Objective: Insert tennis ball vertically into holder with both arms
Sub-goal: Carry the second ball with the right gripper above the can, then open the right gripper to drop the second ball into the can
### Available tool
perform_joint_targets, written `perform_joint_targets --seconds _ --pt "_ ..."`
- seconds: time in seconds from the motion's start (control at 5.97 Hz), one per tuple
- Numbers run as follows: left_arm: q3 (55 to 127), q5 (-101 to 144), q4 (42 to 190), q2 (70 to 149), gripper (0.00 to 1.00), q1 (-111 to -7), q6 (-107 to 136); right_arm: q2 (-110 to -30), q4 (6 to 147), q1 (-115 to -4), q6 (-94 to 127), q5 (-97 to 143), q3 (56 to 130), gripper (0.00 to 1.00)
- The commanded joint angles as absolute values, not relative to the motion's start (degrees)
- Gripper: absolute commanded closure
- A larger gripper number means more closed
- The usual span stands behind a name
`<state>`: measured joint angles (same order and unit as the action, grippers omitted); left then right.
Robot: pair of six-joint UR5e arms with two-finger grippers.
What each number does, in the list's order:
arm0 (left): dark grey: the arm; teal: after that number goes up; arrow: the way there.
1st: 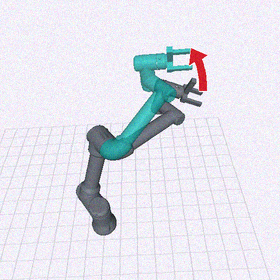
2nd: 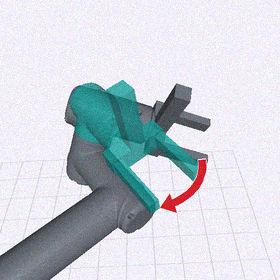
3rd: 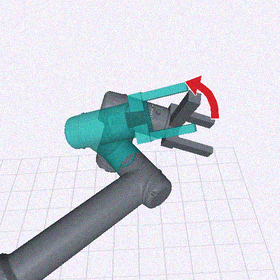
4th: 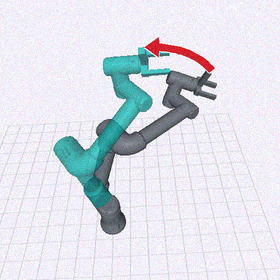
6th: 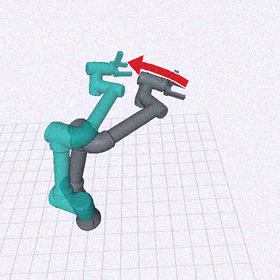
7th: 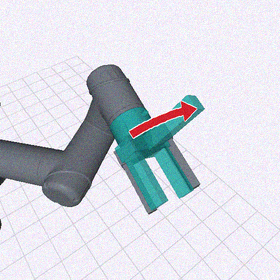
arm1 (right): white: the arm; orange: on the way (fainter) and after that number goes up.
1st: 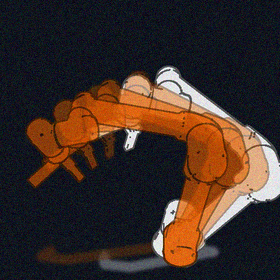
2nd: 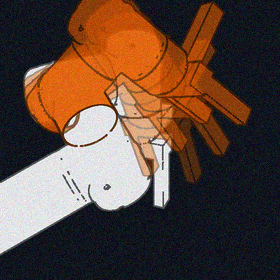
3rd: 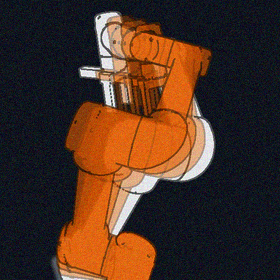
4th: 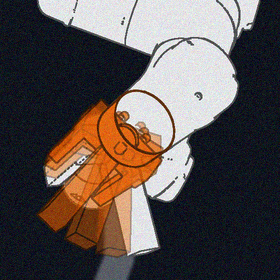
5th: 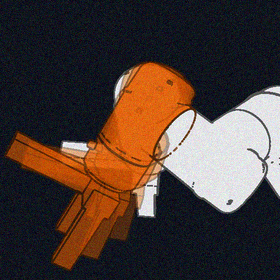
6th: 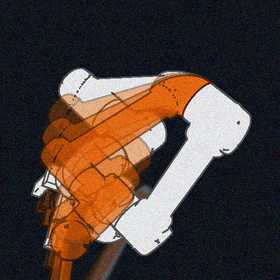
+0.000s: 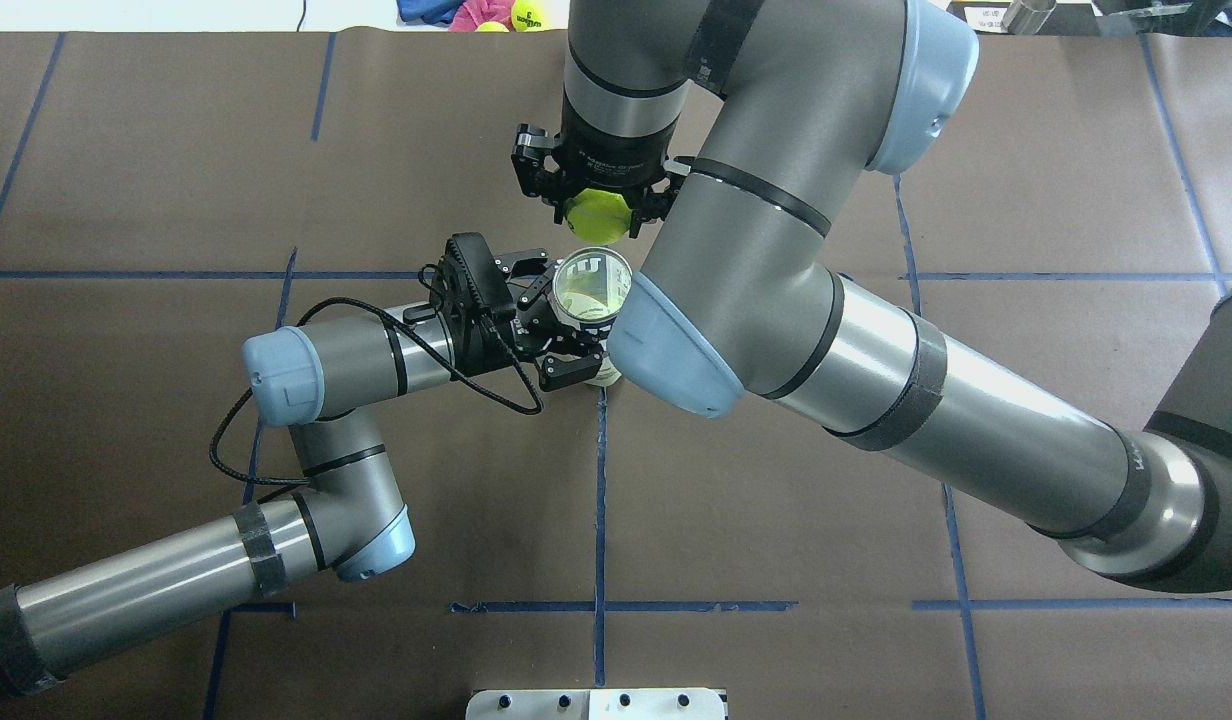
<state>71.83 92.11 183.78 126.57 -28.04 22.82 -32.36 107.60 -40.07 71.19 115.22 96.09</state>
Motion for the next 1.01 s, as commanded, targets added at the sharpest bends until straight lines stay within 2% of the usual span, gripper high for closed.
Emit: perform_joint_targets --seconds 0.0,0.34,0.5,0.67,0.84 --pt "71.81 92.11 183.78 126.48 0.17 -28.21 22.68 -32.52 108.02 -39.12 71.19 115.4 96.42 0.68" --pt "71.72 92.11 183.78 126.56 0.17 -28.21 22.68 -33.05 108.19 -38.41 71.19 115.14 96.42 0.5" --pt "71.72 92.11 183.78 126.48 0.17 -28.3 22.68 -33.05 108.19 -38.23 71.19 115.14 96.42 0.16" --pt "71.72 92.11 183.78 126.56 0.17 -28.3 22.59 -32.96 108.19 -38.32 71.1 115.14 96.42 0.0" --pt "71.72 92.11 183.78 126.48 0.17 -28.3 22.59 -32.96 108.19 -38.32 71.1 115.22 96.42 0.0"
